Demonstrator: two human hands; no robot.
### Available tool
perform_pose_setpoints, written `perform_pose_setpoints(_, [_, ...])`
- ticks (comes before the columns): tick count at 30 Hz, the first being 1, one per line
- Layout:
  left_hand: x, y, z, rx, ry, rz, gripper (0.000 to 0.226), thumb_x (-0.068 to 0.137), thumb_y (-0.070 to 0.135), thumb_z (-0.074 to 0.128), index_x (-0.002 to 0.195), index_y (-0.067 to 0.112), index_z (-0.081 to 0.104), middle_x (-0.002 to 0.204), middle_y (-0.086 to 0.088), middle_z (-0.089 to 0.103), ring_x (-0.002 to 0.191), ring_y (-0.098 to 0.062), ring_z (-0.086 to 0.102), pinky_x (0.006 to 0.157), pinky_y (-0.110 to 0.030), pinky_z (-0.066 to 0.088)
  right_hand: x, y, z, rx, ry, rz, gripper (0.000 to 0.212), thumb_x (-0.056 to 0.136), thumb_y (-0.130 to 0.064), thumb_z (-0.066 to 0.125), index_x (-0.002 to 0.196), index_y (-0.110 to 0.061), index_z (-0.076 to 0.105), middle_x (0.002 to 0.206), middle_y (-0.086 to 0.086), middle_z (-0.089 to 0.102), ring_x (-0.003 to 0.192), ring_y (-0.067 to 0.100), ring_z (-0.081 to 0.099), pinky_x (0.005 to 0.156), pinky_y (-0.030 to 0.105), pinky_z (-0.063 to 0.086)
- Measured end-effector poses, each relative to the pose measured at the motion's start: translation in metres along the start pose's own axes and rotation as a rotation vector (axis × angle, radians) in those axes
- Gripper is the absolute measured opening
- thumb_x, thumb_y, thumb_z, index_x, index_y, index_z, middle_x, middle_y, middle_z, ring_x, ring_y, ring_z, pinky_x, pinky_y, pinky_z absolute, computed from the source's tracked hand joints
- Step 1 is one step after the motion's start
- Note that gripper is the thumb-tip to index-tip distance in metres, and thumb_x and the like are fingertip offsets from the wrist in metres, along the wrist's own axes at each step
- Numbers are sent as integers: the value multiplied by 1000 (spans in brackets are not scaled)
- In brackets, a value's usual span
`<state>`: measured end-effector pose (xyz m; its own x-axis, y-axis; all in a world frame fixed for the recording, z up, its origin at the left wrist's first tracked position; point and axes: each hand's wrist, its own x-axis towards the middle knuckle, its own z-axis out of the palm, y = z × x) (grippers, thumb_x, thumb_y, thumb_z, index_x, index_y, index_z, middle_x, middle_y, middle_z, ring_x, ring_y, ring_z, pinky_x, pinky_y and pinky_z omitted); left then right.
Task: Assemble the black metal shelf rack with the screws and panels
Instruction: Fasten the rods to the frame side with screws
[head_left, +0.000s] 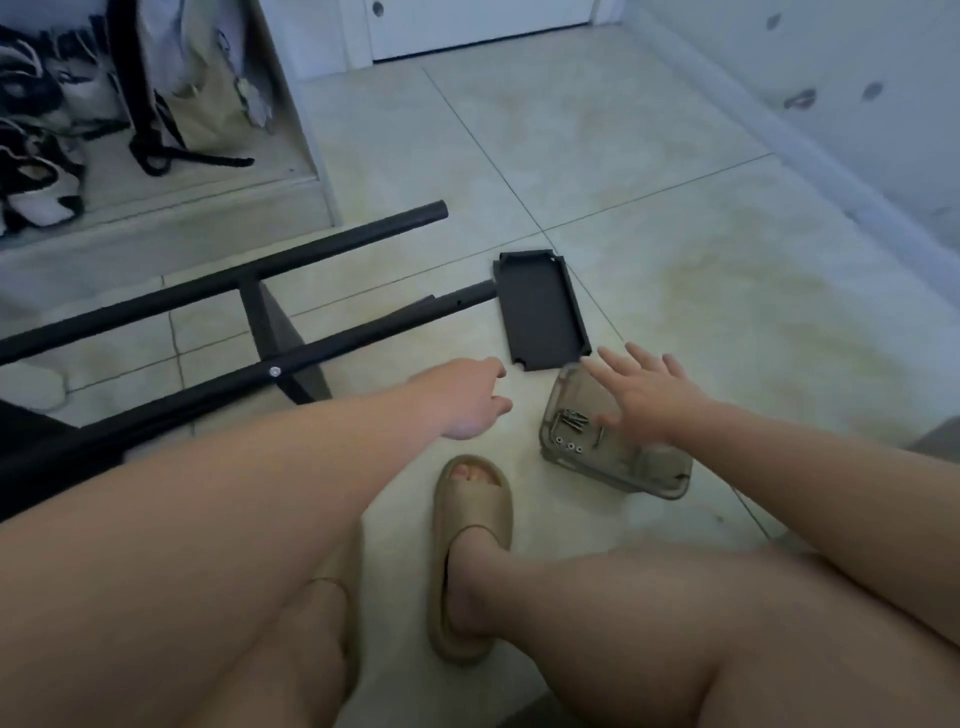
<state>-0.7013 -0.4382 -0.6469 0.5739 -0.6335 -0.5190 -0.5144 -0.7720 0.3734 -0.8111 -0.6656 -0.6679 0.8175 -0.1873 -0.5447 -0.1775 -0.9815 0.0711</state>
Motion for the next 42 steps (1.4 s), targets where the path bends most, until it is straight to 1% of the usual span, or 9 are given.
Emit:
perform_pose_setpoints(8, [87, 25, 74, -167, -299, -41, 62, 101, 40, 50, 154, 16, 27, 150, -9, 48, 134, -28, 49, 107, -33, 38, 60, 36, 80, 18, -161, -11, 65, 105, -46, 41, 162, -35, 10, 168, -5, 22, 153, 23, 20, 119, 48, 22])
perform_pose_setpoints(11, [113, 23, 99, -275, -295, -109, 63, 103, 37, 49, 155, 13, 23, 150, -13, 47, 133, -32, 48, 106, -34, 39, 81, 34, 108, 62, -193, -13, 59, 104, -44, 43, 159, -33, 24, 160, 0, 37, 144, 27, 36, 112, 46, 31])
perform_pose_setpoints(14, [134, 17, 116, -420, -241, -172, 52, 102, 32, 51, 148, 12, 35, 138, -15, 56, 123, -33, 56, 103, -36, 44, 96, 30, 132, 171, -185, 25, 51, 101, -41, 51, 150, -29, 43, 147, 5, 52, 133, 30, 50, 104, 43, 39])
perform_pose_setpoints(18, [146, 13, 132, -653, -234, -180, 18, 102, 22, 52, 117, 13, 57, 90, -7, 70, 78, -25, 67, 65, -23, 52, 118, 29, 152, 265, -203, 62, 36, 95, -31, 61, 130, -25, 61, 131, 8, 64, 117, 32, 61, 92, 40, 53])
perform_pose_setpoints(22, [149, 12, 140, -737, -241, -169, 9, 102, 21, 51, 108, 15, 53, 77, -2, 67, 64, -19, 60, 41, -12, 40, 137, 28, 164, 252, -166, 16, 38, 94, -21, 62, 131, -25, 60, 131, 5, 62, 117, 31, 61, 88, 37, 49])
perform_pose_setpoints(29, [147, 9, 142, -791, -239, -175, 10, 100, 24, 55, 108, 18, 56, 79, 0, 68, 68, -20, 61, 55, -23, 46, 150, 25, 172, 264, -173, 2, 37, 92, -7, 59, 127, -18, 59, 131, 7, 60, 116, 33, 59, 90, 39, 50])
perform_pose_setpoints(34, [137, 7, 125, -675, -242, -192, 14, 100, 26, 56, 109, 16, 59, 96, -4, 71, 85, -22, 64, 81, -31, 50, 131, 31, 150, 327, -147, 53, 26, 89, -1, 53, 111, -15, 59, 113, 12, 63, 99, 35, 61, 76, 35, 47])
perform_pose_setpoints(39, [108, -4, 81, -461, -261, -187, 24, 98, 27, 58, 113, 10, 66, 113, -10, 70, 106, -29, 66, 82, -27, 48, 96, 28, 97, 385, -34, -16, 25, 88, 5, 53, 104, -11, 61, 97, 0, 55, 94, 28, 57, 77, 34, 46])
perform_pose_setpoints(42, [82, -9, 48, -381, -252, -197, 29, 98, 29, 55, 113, 7, 68, 109, -10, 72, 102, -31, 69, 76, -29, 47, 67, 16, 55, 441, 108, -43, 23, 86, 5, 55, 101, -9, 64, 93, 0, 59, 89, 26, 58, 76, 35, 46])
